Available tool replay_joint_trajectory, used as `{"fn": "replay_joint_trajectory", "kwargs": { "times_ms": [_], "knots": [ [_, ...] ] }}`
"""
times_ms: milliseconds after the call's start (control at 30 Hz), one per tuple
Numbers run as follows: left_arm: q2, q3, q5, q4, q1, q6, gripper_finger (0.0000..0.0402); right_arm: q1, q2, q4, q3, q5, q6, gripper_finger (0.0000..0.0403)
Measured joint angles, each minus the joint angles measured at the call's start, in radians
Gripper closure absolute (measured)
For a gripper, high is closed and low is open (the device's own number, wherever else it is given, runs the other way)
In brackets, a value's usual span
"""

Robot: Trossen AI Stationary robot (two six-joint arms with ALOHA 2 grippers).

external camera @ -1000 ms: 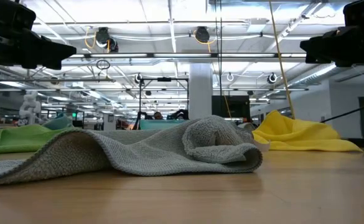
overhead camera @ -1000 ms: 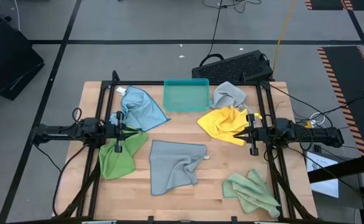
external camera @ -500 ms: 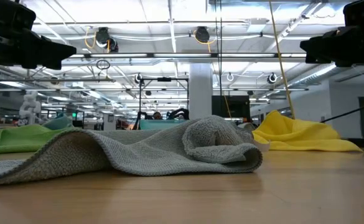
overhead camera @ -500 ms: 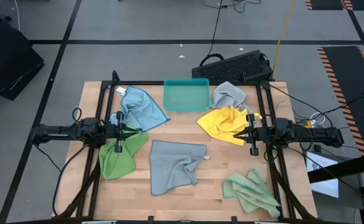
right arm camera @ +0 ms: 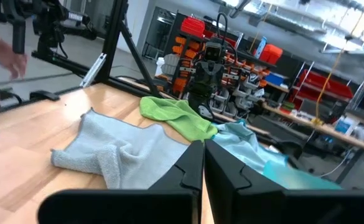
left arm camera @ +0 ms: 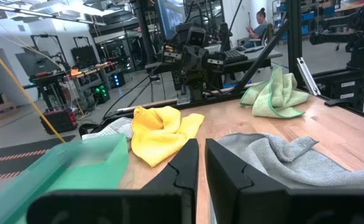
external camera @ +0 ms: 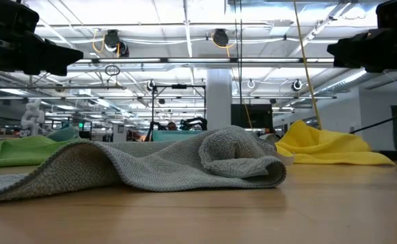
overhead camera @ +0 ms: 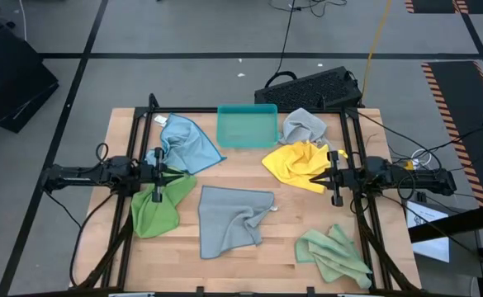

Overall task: Fold microfiber towels
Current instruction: Fold the dark gray microfiber cloth

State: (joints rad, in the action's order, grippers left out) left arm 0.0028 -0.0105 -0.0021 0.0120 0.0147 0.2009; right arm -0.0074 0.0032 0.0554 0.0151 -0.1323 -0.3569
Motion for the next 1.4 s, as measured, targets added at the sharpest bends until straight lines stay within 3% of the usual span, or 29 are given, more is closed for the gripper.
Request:
{"fn": "replay_joint_trajectory", "kwargs": {
  "times_ms": [233, 400, 633, 800, 900, 1100, 1400],
  "knots": [
    [0.0, 0.001, -0.001, 0.016, 0.0, 0.0, 0.0369, 0.0, 0.0, 0.082, 0.0, 0.001, -0.014, 0.0397],
    [0.0, 0.001, -0.001, 0.019, 0.0, 0.0, 0.0369, 0.0, 0.0, 0.158, 0.0, 0.0, 0.107, 0.0397],
    [0.0, 0.001, -0.001, 0.02, 0.0, 0.0, 0.0369, 0.0, 0.0, 0.156, 0.0, 0.005, 0.139, 0.0397],
    [0.0, 0.001, -0.001, 0.021, 0.0, 0.0, 0.0369, 0.0, 0.013, 0.213, 0.011, 0.18, 0.177, 0.0397],
    [0.0, 0.001, -0.001, 0.022, 0.0, 0.0, 0.0369, 0.0, 0.05, 0.175, 0.053, 0.216, 0.163, 0.0398],
    [0.0, 0.001, -0.001, 0.021, 0.0, 0.0, 0.0369, 0.0, 0.189, 0.125, 0.22, 0.217, 0.189, 0.0401],
    [0.0, 0.001, -0.001, 0.038, 0.0, 0.0, 0.0369, 0.0, 0.525, -0.296, 0.631, 0.215, 0.372, 0.0402]
  ]
}}
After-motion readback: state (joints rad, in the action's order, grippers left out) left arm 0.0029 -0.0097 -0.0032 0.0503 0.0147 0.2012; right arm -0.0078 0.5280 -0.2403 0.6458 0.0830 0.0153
